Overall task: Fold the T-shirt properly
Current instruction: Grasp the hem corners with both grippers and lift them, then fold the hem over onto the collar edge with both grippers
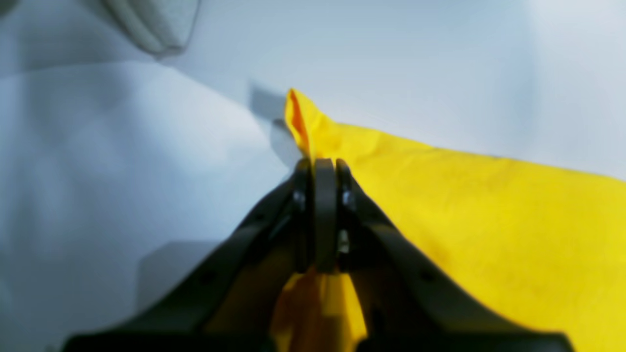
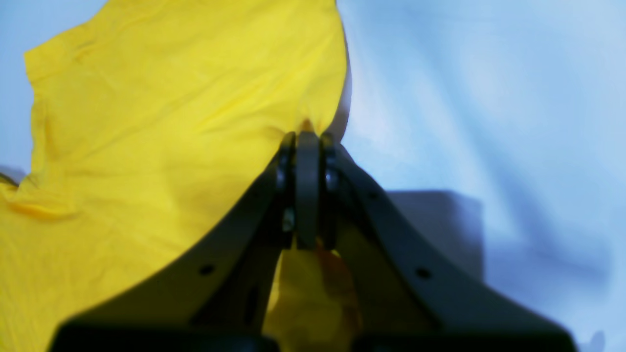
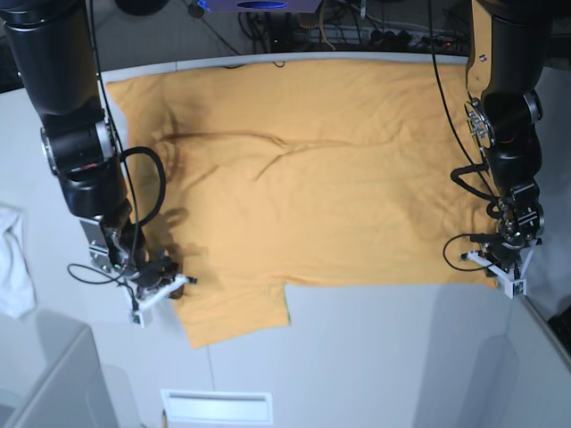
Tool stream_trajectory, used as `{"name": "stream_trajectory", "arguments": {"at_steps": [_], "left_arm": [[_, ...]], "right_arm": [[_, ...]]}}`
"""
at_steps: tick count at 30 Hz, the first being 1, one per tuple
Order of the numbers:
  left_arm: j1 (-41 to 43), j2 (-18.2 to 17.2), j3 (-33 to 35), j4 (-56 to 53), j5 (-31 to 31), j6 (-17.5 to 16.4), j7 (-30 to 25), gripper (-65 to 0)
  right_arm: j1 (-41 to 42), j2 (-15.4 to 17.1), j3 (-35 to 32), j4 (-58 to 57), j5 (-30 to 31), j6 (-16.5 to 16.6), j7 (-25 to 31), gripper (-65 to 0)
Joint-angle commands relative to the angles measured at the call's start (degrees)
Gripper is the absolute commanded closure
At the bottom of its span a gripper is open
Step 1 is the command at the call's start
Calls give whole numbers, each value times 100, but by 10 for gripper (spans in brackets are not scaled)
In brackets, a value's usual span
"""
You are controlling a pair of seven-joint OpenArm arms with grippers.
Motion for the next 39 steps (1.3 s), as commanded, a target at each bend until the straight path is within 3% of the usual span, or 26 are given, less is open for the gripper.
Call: {"name": "stream_trajectory", "arguments": {"at_steps": [1,6,10,14,19,26,32,39], "left_arm": [[-29,-94,3,140,126,53,381,0],[349,-59,-23,1221,20,53,1014,0],[789,-103,-14,2162,-710,44,1409,0],[1052,-112,21,2716,-1158,44,1656,0],[1246,-103,-14,3261,-1255,36,1743,0],[1298,-76,-23,4193,-1255,36,2394,0],[1676,-76,-23,5028,-1255,36,2886,0],[2292,-68,-32,6188,-1263,36,3502,0]], "right_arm": [[139,54,3,31,-50,-31,-159,0],[121,98,-6,594,-59,-31,-203,0],[112,265,64,726,-50,-31,-414,0],[112,300,644,726,-94,-31,-449,0],[95,432,715,1016,-59,-31,-819,0],[-292,634,759,2370,-50,-40,-1320,0],[-828,731,2200,3249,-103,-40,-2375,0],[-1699,757,2877,4664,-103,-40,-3087,0]]}}
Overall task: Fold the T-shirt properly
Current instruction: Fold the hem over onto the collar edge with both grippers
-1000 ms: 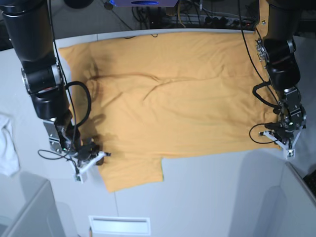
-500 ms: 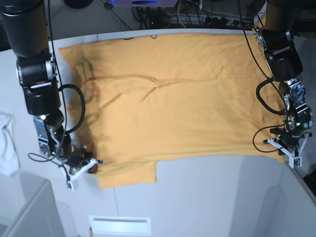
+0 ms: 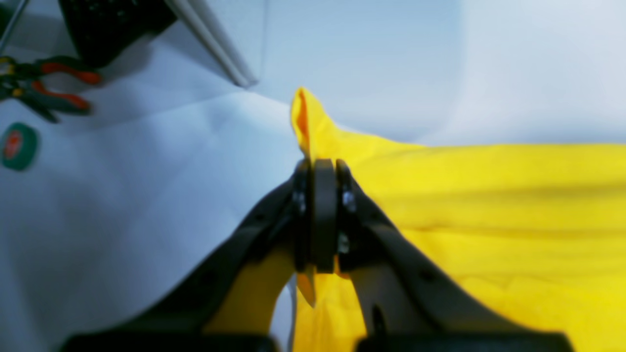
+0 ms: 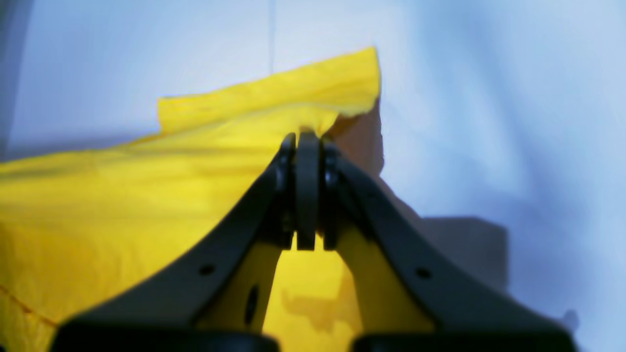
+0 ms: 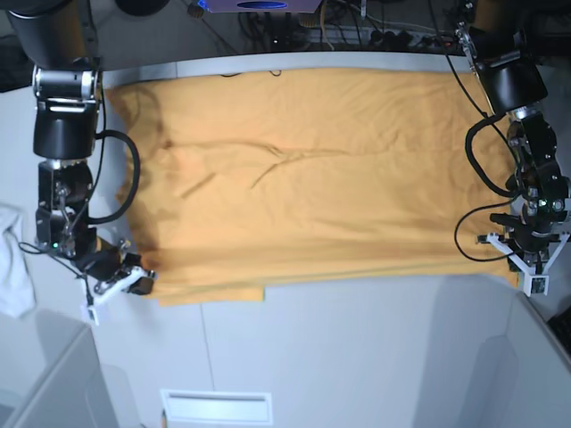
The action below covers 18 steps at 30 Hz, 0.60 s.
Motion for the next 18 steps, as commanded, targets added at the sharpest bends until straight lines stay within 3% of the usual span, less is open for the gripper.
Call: {"name": "stream_trajectory", "arguments": {"at_steps": [1,10,12,18], "left_arm": [[-20,-118,-34,257,24,29,-13,0],[639,-92,-210,1532,24,29,700,0],[736,93,-474,1813,24,20,875,0],[1167,207,-790,2191,59,-560,1078,0]], "right_arm": [[74,99,150,248,65,23,45,0],[-603,64,941,1619,118,23,-1001,0],[-770,20,1187,1901,118,23,-1212,0],[-1386,-244,1943,3087,118,23,-1863,0]]}}
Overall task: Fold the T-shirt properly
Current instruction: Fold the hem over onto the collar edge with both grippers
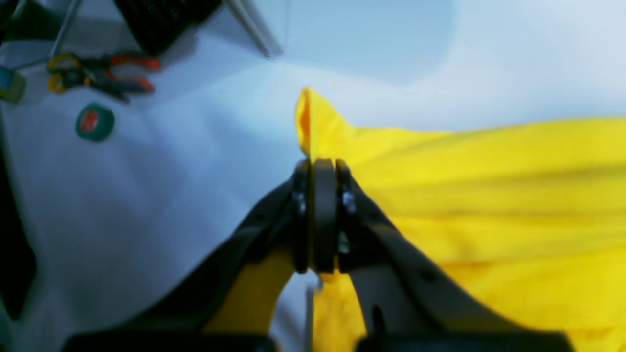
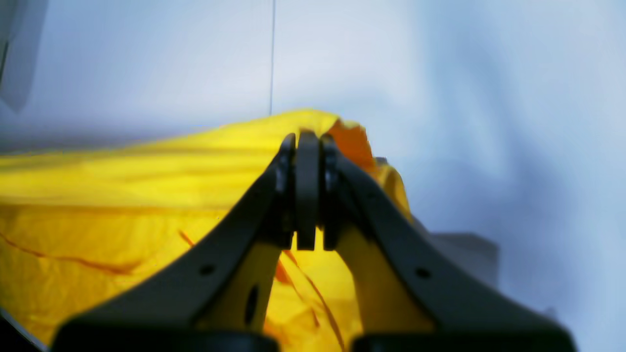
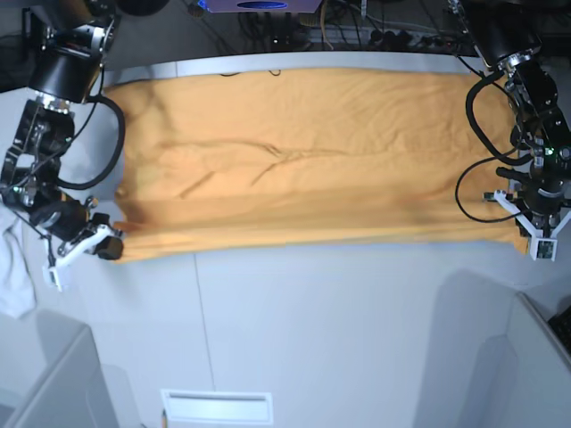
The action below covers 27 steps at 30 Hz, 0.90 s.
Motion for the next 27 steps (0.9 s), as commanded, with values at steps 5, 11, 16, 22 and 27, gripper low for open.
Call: {"name": "stream_trajectory", "arguments": {"at_steps": [5,11,16,22,27], "left_arm": [[417,-92,-40,429,28,15,-59,0],[927,-57,-304,640,28,-3,-59,0],[1349,66,-515,754,28,-12,-59,0],[1736,110,-515,763,28,-12,-59,0],[2088,198,-506,763,28,-12,-77,0]], "right_arm": [[-320,-230,600,987,101,32,-340,0],[-961,-257,635,1576,101,32,-393,0],[-1374,-265,644,1629,101,50,-349,0],[-1823,-309,653,2104,109,59,-375,0],[-2341,-468,609,2262,109,67,-340,0]]}}
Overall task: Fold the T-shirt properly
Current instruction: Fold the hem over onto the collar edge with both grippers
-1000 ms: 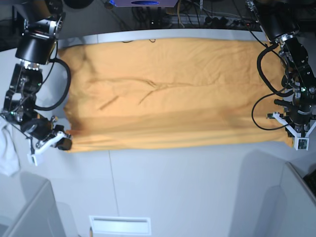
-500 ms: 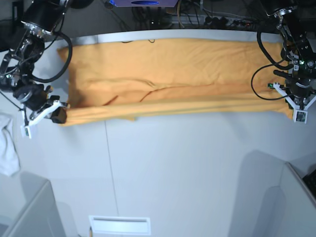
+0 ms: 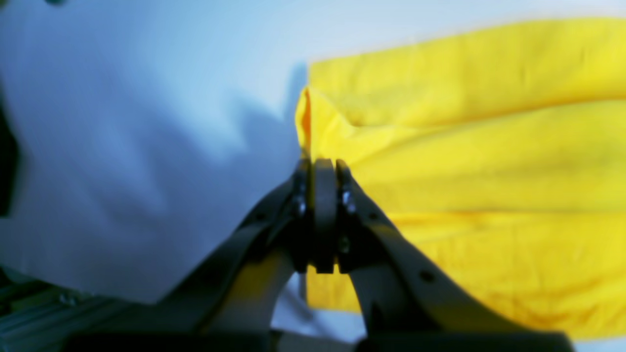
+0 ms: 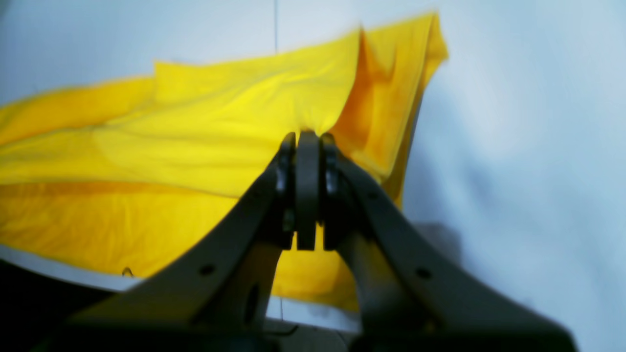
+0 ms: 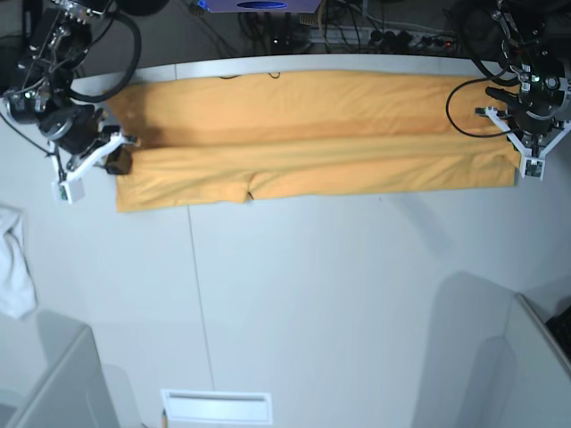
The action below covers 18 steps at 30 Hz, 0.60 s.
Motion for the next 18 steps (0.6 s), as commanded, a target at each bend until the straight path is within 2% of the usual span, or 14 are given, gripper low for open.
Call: {"name": "stream_trajectory", "arguments": {"at_steps": [1,4,9,18], "left_arm": [[53,-95,-34,101,46,28,-61,0],[132,-95,-25,101,46,28,-70,0],[247,-95,-34,83,46,28,-70,0],[238,-60,-69,65,63,28,-61,0]], "right_arm": [[-16,70,19,92,63,17,130,0],[-192,-71,54,74,28,26,139,0],[-350,-71,10,-128,11,26,473,0],[-509,-71,63,-172,11,8,482,0]]}}
